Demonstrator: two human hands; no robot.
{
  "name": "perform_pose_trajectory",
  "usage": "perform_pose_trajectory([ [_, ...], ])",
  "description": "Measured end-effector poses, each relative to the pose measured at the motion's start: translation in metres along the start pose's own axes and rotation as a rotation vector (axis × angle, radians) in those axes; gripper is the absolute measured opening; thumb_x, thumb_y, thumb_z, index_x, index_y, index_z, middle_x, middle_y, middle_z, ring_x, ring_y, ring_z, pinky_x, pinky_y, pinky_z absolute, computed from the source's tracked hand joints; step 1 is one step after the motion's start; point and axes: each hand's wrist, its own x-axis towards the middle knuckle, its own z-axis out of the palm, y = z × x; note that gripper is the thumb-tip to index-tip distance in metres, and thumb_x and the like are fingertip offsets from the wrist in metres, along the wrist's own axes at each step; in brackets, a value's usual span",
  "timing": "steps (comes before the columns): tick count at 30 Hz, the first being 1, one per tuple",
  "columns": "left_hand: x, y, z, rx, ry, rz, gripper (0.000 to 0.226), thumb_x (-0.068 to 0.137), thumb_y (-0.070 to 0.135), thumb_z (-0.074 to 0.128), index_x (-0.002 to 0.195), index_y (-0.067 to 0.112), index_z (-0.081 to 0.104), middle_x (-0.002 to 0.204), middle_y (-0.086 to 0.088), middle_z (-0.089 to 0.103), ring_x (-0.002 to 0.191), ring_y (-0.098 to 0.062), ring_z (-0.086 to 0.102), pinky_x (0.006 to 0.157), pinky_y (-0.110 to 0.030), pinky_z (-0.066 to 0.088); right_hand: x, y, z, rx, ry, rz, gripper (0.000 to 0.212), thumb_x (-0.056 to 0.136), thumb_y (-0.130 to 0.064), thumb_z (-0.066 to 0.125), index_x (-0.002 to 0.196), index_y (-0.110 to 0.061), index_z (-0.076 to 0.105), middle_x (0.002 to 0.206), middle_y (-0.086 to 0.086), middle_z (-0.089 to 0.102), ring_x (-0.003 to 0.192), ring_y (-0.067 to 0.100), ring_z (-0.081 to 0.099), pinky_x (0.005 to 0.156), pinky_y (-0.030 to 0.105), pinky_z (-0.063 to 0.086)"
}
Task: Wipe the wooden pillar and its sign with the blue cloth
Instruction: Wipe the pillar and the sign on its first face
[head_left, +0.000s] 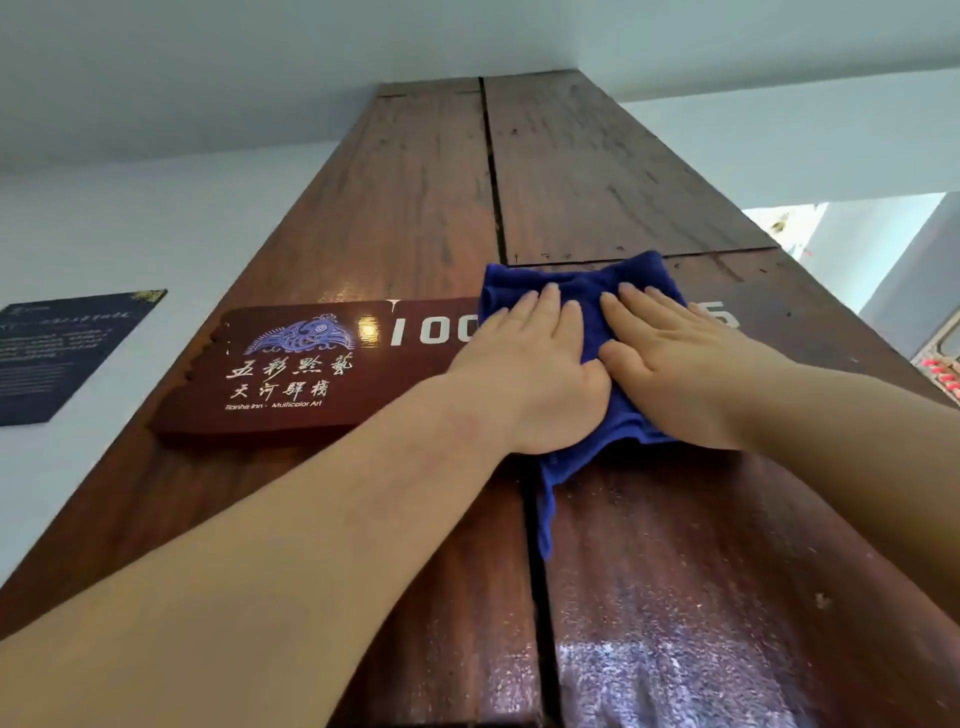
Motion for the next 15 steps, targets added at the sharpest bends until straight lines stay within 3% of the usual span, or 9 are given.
perform_pose_trajectory([
  [8, 0.043, 0.074, 0.017, -0.015, 0.0, 0.096, 0.065, 0.095, 0.04, 0.021, 0.15, 0.009, 0.004, 0.16, -0.009, -0.004, 0.146, -0.021, -0.003, 0.119, -0.039, 0.001, -0.039, 0.072, 0.022, -0.03, -0.058, 0.102, 0.055, 0.099, -0.041, 0.026, 0.144, -0.009, 0.024, 0.158, 0.016, -0.008, 0.146, 0.033, -0.008, 0.118, 0.045, 0.006],
  [9, 0.047, 0.08, 0.018, -0.023, -0.004, 0.108, 0.065, 0.095, 0.039, 0.021, 0.15, 0.009, 0.004, 0.16, -0.009, -0.003, 0.146, -0.021, -0.003, 0.119, -0.039, 0.001, -0.04, 0.078, 0.026, -0.03, -0.021, 0.073, 0.056, 0.096, -0.04, 0.039, 0.138, -0.003, 0.034, 0.156, 0.025, 0.002, 0.144, 0.041, 0.002, 0.116, 0.051, 0.016],
  [11, 0.054, 0.09, 0.02, -0.036, -0.006, 0.133, 0.065, 0.094, 0.038, 0.022, 0.15, 0.008, 0.005, 0.16, -0.01, -0.003, 0.146, -0.022, -0.003, 0.119, -0.04, 0.001, -0.036, 0.092, 0.038, -0.148, 0.05, -0.002, 0.058, 0.079, -0.037, 0.069, 0.106, 0.012, 0.059, 0.132, 0.044, 0.041, 0.121, 0.06, 0.04, 0.091, 0.065, 0.043],
  [12, 0.057, 0.092, 0.02, -0.04, -0.004, 0.146, 0.065, 0.094, 0.038, 0.022, 0.15, 0.008, 0.005, 0.16, -0.01, -0.003, 0.146, -0.022, -0.003, 0.119, -0.039, 0.0, -0.035, 0.096, 0.041, -0.182, 0.104, 0.022, 0.054, 0.083, -0.04, 0.065, 0.09, 0.014, 0.064, 0.115, 0.045, 0.054, 0.105, 0.062, 0.053, 0.077, 0.066, 0.048],
  [13, 0.059, 0.093, 0.02, -0.048, -0.006, 0.158, 0.065, 0.094, 0.038, 0.022, 0.15, 0.008, 0.004, 0.16, -0.009, -0.004, 0.146, -0.021, -0.004, 0.118, -0.039, -0.001, -0.036, 0.099, 0.041, -0.18, 0.105, 0.048, 0.063, 0.094, -0.046, 0.044, 0.083, 0.012, 0.066, 0.106, 0.044, 0.059, 0.095, 0.061, 0.058, 0.07, 0.065, 0.049],
  [14, 0.058, 0.091, 0.021, -0.057, -0.011, 0.173, 0.065, 0.095, 0.038, 0.022, 0.15, 0.009, 0.003, 0.16, -0.009, -0.004, 0.146, -0.02, -0.004, 0.118, -0.038, -0.001, -0.035, 0.102, 0.048, -0.195, 0.112, 0.041, 0.076, 0.098, -0.048, 0.024, 0.081, 0.012, 0.066, 0.103, 0.043, 0.06, 0.092, 0.06, 0.06, 0.068, 0.065, 0.049],
  [15, 0.055, 0.087, 0.021, -0.063, -0.012, 0.185, 0.065, 0.095, 0.038, 0.022, 0.15, 0.009, 0.003, 0.16, -0.008, -0.004, 0.146, -0.02, -0.004, 0.118, -0.037, -0.002, -0.034, 0.097, 0.048, -0.236, 0.098, 0.04, 0.075, 0.099, -0.047, 0.023, 0.081, 0.012, 0.066, 0.102, 0.043, 0.06, 0.092, 0.06, 0.06, 0.069, 0.065, 0.048],
])
